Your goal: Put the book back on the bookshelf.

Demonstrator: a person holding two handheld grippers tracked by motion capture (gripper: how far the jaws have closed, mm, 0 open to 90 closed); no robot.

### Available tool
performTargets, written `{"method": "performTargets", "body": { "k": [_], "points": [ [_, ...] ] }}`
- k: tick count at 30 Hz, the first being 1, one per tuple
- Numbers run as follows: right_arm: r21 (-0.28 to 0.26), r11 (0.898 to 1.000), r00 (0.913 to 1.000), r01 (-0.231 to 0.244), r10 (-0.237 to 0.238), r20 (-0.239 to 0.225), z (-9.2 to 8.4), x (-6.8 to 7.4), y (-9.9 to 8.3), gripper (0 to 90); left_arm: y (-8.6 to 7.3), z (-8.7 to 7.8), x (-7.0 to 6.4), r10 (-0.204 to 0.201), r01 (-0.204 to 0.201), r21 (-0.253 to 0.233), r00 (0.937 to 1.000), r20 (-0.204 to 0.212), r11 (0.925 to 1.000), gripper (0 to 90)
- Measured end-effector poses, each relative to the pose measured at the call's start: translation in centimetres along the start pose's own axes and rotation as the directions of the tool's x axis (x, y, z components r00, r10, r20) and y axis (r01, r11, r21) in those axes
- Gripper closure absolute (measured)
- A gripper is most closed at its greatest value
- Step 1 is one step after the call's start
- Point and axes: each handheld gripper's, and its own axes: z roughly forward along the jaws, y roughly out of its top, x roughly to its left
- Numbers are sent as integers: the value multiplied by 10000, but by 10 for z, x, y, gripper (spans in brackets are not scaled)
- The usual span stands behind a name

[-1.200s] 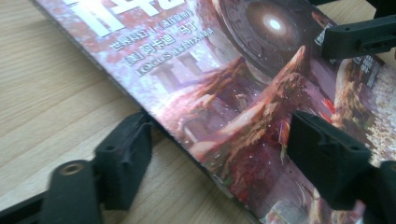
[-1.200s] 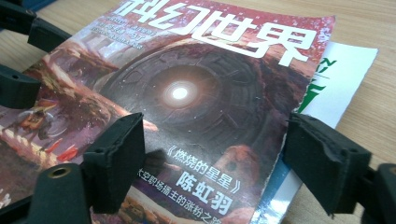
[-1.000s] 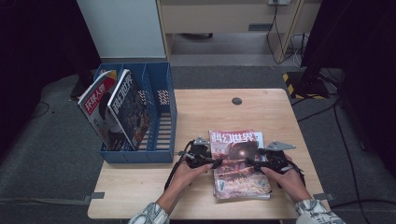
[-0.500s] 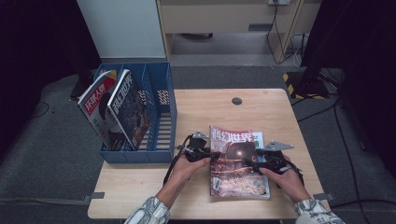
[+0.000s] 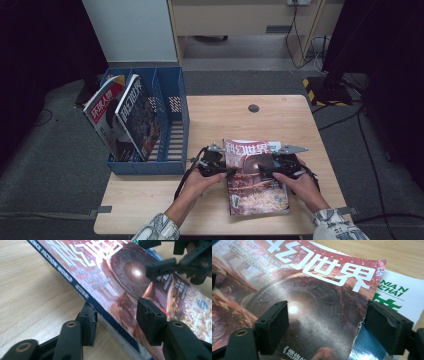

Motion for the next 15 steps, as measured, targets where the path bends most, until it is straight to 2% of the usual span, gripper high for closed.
{"method": "performTargets", "body": {
  "k": [4,8,15],
  "points": [
    [-4,9999,9999,121,-121,50,0,1,-1,205,12,2,7,-380,384,-263,9991,164,9989,467],
    [-37,9999,9999,159,-158,44,0,1,-1,210,25,5,13,-686,691,-214,9973,260,9974,465],
    [-29,9998,9998,195,-195,-34,-1,2,-2,223,42,15,20,-889,891,-132,9959,147,9959,460]
  ]
}}
